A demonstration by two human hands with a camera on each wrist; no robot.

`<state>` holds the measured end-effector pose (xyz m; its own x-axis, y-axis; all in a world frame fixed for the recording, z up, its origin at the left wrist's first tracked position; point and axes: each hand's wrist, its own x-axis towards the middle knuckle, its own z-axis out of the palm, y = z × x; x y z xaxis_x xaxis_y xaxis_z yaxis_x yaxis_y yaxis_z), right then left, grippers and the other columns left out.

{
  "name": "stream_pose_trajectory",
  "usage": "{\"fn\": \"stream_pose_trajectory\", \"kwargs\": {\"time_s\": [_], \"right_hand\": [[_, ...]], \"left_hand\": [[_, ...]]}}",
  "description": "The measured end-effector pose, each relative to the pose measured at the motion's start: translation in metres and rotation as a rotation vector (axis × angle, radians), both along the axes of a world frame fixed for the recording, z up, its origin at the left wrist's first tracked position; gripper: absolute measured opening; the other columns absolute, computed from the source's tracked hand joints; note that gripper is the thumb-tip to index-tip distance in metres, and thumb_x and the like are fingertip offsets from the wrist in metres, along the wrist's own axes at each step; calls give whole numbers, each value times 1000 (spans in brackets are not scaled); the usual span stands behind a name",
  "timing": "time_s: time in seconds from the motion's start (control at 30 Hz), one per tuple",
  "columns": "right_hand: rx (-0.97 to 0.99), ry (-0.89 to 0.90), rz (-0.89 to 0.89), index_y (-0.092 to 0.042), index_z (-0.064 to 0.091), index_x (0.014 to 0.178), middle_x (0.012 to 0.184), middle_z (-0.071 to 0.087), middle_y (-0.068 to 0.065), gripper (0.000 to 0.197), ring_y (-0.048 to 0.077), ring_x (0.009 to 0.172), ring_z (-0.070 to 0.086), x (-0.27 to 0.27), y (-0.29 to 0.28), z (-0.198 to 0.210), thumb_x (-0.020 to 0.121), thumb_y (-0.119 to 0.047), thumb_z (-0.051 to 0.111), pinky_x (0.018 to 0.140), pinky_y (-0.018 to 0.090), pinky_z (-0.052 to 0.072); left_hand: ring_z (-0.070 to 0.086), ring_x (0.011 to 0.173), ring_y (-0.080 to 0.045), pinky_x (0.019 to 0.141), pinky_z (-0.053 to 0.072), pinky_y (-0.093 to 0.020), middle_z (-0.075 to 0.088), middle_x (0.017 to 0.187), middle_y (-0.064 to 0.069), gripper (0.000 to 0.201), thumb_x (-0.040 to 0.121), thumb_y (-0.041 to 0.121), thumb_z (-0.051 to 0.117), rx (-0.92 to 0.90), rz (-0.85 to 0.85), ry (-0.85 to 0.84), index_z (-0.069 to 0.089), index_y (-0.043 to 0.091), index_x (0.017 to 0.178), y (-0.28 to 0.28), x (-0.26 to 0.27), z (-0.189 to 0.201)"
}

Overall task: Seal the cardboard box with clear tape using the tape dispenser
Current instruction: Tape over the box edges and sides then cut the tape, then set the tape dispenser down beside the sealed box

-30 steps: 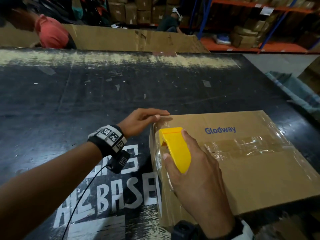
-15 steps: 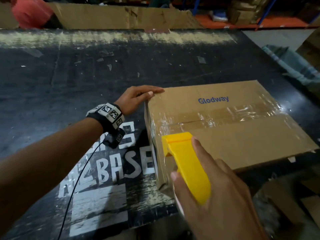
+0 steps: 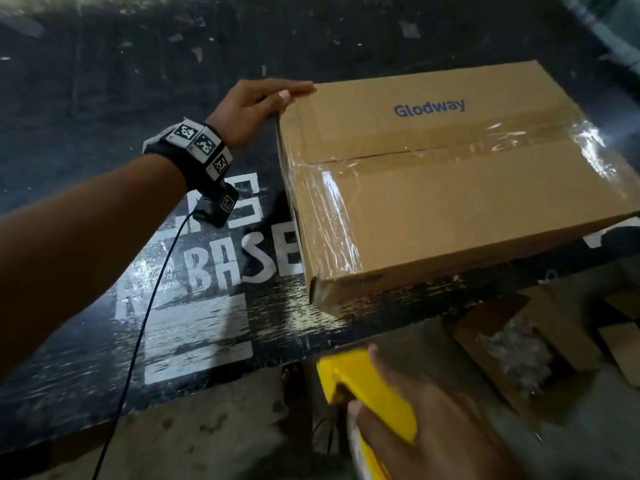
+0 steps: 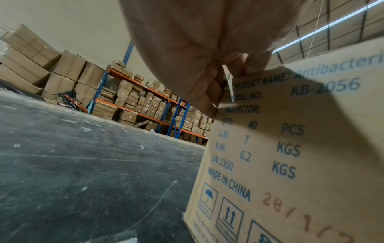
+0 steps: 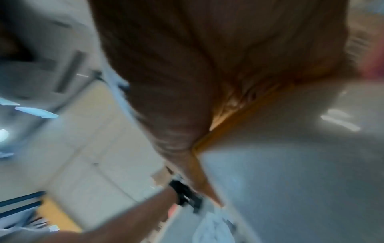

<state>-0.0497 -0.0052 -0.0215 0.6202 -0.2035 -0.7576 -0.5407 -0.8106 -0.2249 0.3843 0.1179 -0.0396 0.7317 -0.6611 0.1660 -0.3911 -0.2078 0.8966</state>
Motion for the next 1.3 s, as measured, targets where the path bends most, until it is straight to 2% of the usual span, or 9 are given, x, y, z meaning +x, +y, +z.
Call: {"fn": "stream_pose_trajectory", "kwargs": {"time_s": [0.17, 0.27, 0.47, 0.57, 0.67, 0.93, 1.03, 1.13, 1.3], "right_hand": [[216, -226, -97, -55, 46, 139, 129, 68, -18, 100, -3, 118, 61, 23, -68, 12, 50, -99, 33, 98, 22, 48], [272, -318, -61, -46, 47, 144, 125, 69, -22, 75, -6, 107, 64, 38, -81, 16, 76, -73, 58, 89, 21, 51], [367, -462, -87, -45, 53, 139, 134, 59, -28, 78, -5, 123, 55, 44, -101, 4, 70, -80, 53, 97, 19, 47], [431, -510, -83, -42, 55, 136, 129, 57, -31, 70, -23, 110, 51, 46, -111, -2, 74, -74, 57, 88, 0, 38], [494, -539, -73, -43, 51, 140, 130, 48, -39, 71, -38, 105, 39, 48, -127, -4, 73, -67, 62, 87, -4, 34], [564, -567, -57, -48, 49, 140, 139, 53, -31, 72, -13, 125, 49, 27, -233, -16, 74, -52, 79, 100, 19, 45], [537, -542, -139, -50, 48, 136, 133, 59, -24, 76, -1, 117, 59, 6, -295, -23, 68, -53, 83, 94, 34, 52], [474, -588, -295, -46, 54, 124, 115, 70, -10, 59, 11, 102, 69, -10, -360, -38, 77, -25, 83, 88, 47, 56], [424, -755, -556, -32, 54, 124, 114, 68, 2, 44, 21, 104, 66, -4, -443, -42, 88, -12, 71, 87, 39, 52]], "left_hand": [[44, 146, -16, 121, 35, -40, 53, 152, -6, 40, 104, 27, 46, 68, 4, -18, 55, 15, 142, 2, -3, -2], [22, 156, -15, 126, 24, -45, 21, 170, -2, 60, 103, 52, 37, 231, 68, -110, 35, 24, 156, 4, -11, 4], [13, 149, 13, 120, 9, -11, 13, 171, 7, 63, 100, 52, 41, 372, -38, -426, 31, 28, 157, 3, -126, 60], [-1, 159, -11, 128, 0, -47, 5, 172, 3, 80, 93, 63, 47, 533, -277, -518, 19, 29, 161, -2, -191, 54], [-4, 160, -20, 126, 5, -58, 5, 172, 2, 77, 97, 60, 44, 678, -280, -657, 15, 29, 161, -4, -211, 40], [-9, 157, -6, 128, 5, -51, -5, 170, 18, 77, 95, 64, 38, 780, -164, -460, 3, 40, 160, -24, -230, 63], [-8, 156, 2, 128, 4, -45, -2, 169, 23, 79, 90, 72, 38, 717, -26, -405, 9, 45, 158, -66, -256, 75], [-2, 158, -4, 129, 7, -46, 4, 171, 17, 78, 91, 72, 38, 695, -8, -432, 16, 40, 159, -138, -278, 76], [-3, 158, -8, 129, 4, -49, 7, 171, 11, 75, 93, 67, 38, 700, 67, -478, 17, 39, 158, -258, -289, 59]]}}
